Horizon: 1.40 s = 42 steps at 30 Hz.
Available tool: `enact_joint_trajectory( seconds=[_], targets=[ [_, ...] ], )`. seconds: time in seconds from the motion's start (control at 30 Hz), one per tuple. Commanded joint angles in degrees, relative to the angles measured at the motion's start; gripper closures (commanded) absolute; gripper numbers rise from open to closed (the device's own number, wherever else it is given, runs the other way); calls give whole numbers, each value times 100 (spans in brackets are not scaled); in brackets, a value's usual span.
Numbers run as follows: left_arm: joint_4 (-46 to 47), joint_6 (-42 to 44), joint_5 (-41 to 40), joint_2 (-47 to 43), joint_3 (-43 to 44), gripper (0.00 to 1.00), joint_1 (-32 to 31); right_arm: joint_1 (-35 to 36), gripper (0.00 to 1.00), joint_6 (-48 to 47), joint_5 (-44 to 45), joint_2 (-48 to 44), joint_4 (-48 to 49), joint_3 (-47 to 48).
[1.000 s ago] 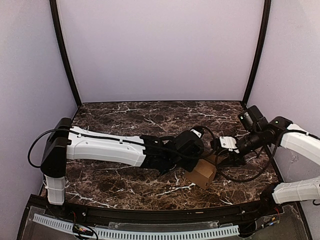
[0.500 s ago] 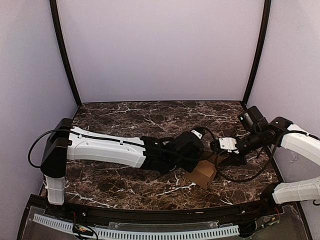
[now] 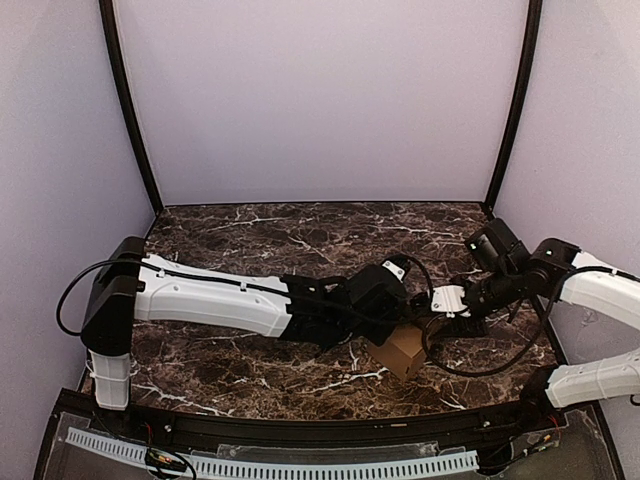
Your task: Fold the paper box
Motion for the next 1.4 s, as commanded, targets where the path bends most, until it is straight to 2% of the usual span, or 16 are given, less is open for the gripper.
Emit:
enact_joint_trajectory(
  seconds=[0.0, 0.23, 0.53, 0.87, 1.37],
  targets=[
    [-605, 204, 445, 278, -476, 99, -49, 293, 57, 196, 190, -17, 43, -76],
    [197, 313, 347, 51, -1172, 99, -47, 733, 58, 462, 686, -67, 211, -224],
    [857, 325, 268, -277, -1774, 99, -49, 1062, 57, 395, 818, 63, 49, -128],
    [1157, 390, 282, -510, -1999, 96, -49, 1306, 56, 197, 1072, 175, -113, -62],
    [1361, 654, 643, -1165, -2487, 76, -49, 1312, 56, 214, 1214, 122, -19, -119]
  ],
)
